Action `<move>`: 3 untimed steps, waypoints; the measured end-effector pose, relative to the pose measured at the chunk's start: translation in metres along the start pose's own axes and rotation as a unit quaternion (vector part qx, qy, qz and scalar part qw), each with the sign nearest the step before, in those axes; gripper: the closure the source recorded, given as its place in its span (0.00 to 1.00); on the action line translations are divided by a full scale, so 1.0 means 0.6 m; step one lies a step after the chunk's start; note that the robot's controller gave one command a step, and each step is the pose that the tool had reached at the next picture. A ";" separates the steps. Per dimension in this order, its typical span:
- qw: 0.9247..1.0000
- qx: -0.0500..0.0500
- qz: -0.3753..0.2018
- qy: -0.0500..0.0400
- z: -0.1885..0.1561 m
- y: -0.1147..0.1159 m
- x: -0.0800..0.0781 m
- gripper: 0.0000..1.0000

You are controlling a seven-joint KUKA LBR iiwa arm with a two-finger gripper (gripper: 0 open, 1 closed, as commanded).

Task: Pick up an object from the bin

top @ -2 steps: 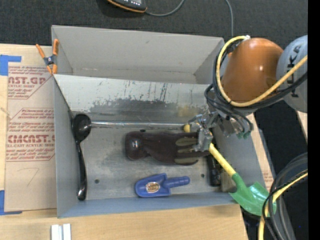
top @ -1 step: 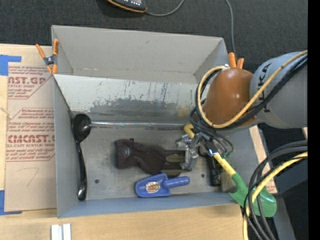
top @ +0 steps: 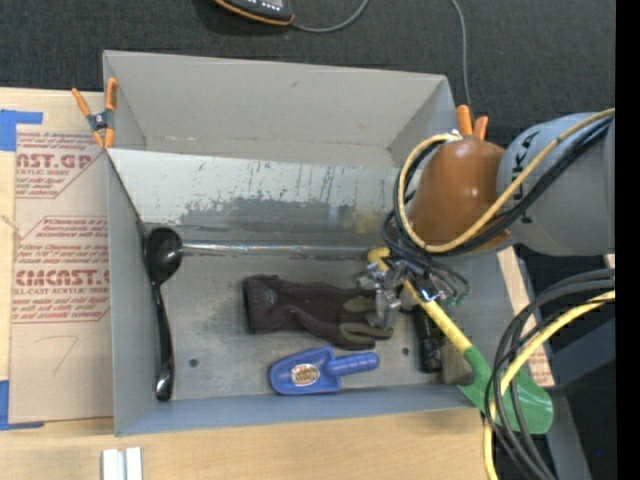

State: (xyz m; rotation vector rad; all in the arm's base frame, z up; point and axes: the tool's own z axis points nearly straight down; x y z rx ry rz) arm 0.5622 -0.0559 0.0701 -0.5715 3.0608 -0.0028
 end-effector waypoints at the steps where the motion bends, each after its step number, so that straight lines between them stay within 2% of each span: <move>1: 0.999 -0.007 0.034 0.011 -0.025 0.055 0.009 1.00; 2: 1.000 -0.004 0.012 0.009 -0.202 0.034 0.008 1.00; 3: 0.999 -0.007 0.046 0.011 -0.049 0.044 0.013 1.00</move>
Offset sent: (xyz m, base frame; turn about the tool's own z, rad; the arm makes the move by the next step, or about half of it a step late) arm -0.0108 0.0014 0.2828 -0.0408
